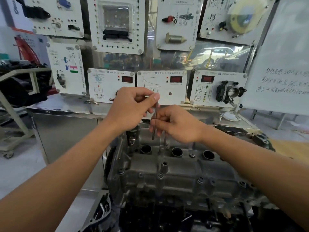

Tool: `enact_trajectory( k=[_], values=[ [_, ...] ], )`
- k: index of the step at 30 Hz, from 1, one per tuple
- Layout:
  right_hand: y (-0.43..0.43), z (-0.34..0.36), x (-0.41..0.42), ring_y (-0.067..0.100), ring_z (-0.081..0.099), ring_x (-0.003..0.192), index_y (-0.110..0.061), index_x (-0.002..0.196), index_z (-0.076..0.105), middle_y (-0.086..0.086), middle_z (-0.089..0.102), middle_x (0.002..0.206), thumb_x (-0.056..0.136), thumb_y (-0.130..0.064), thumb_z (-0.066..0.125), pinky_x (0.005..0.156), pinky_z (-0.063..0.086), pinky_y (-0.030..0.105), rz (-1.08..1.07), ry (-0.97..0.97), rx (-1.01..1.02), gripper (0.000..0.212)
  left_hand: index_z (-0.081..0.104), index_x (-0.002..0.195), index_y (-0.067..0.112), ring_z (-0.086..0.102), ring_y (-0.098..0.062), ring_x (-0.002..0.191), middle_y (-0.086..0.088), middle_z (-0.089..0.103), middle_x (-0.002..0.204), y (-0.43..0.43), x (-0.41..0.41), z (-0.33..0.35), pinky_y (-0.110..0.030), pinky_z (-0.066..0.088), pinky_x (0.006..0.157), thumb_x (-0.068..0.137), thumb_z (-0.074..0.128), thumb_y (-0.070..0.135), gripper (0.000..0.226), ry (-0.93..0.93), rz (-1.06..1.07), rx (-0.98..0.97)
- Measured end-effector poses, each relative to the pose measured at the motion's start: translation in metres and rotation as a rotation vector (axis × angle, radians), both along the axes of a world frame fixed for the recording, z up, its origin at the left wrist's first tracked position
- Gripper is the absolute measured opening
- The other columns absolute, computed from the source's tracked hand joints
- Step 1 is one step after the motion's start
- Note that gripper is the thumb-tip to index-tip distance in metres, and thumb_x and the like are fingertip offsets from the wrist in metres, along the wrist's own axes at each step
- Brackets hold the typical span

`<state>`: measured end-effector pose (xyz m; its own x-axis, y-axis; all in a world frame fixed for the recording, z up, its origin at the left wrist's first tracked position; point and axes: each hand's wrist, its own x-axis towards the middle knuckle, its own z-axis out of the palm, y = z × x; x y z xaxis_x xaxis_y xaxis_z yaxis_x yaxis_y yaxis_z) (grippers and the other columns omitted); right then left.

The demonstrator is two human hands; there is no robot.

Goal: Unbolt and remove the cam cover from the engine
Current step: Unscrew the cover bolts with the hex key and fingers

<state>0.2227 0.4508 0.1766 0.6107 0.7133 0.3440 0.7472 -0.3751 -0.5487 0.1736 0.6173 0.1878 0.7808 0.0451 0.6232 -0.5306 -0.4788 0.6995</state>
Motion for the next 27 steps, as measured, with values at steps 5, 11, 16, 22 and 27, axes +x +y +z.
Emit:
enact_trajectory(
  k=[5,11,16,22,27],
  values=[
    [-0.015,-0.010,0.010,0.010,0.067,0.064,0.005,0.091,0.069,-0.001,0.074,0.074,0.101,-0.012,0.055,0.059,0.049,0.017,0.088,0.160,0.024,0.024,0.072,0.106,0.012,0.067,-0.017,0.078,-0.009,0.076,0.102,0.008,0.010,-0.001,-0.025,0.055,0.062,0.095,0.051,0.036,0.034,0.301,-0.399,-0.249],
    [-0.035,-0.031,0.010,0.008,0.058,0.052,0.003,0.093,0.071,0.008,0.068,0.064,0.101,-0.011,0.054,0.054,0.043,0.016,0.104,0.170,-0.010,0.023,0.076,0.108,0.013,0.069,-0.020,0.092,-0.010,0.074,0.111,0.010,0.018,-0.007,-0.026,0.057,0.073,0.088,0.062,0.025,0.026,0.386,-0.501,-0.045],
    [-0.033,-0.034,0.011,0.005,0.055,0.048,0.003,0.095,0.070,-0.020,0.063,0.054,0.102,-0.012,0.053,0.054,0.045,0.019,0.123,0.140,-0.012,0.024,0.077,0.107,0.015,0.071,-0.021,0.091,-0.012,0.073,0.112,0.014,0.017,-0.009,-0.028,0.059,0.077,0.088,0.064,0.026,0.026,0.350,-0.520,-0.045],
    [-0.030,-0.033,0.009,0.006,0.055,0.049,0.004,0.096,0.069,-0.019,0.067,0.059,0.102,-0.011,0.053,0.056,0.048,0.028,0.112,0.126,-0.001,0.023,0.077,0.108,0.016,0.071,-0.021,0.089,-0.013,0.073,0.110,0.011,0.014,-0.008,-0.028,0.059,0.077,0.078,0.077,0.039,0.037,0.339,-0.513,-0.058],
    [-0.029,-0.033,0.007,0.002,0.052,0.045,0.006,0.096,0.068,-0.027,0.059,0.050,0.102,-0.010,0.051,0.053,0.045,0.020,0.105,0.101,-0.011,0.024,0.078,0.102,0.014,0.072,-0.019,0.081,-0.009,0.076,0.101,0.005,0.011,-0.008,-0.024,0.059,0.070,0.081,0.068,0.028,0.027,0.265,-0.393,0.045]
  ],
)
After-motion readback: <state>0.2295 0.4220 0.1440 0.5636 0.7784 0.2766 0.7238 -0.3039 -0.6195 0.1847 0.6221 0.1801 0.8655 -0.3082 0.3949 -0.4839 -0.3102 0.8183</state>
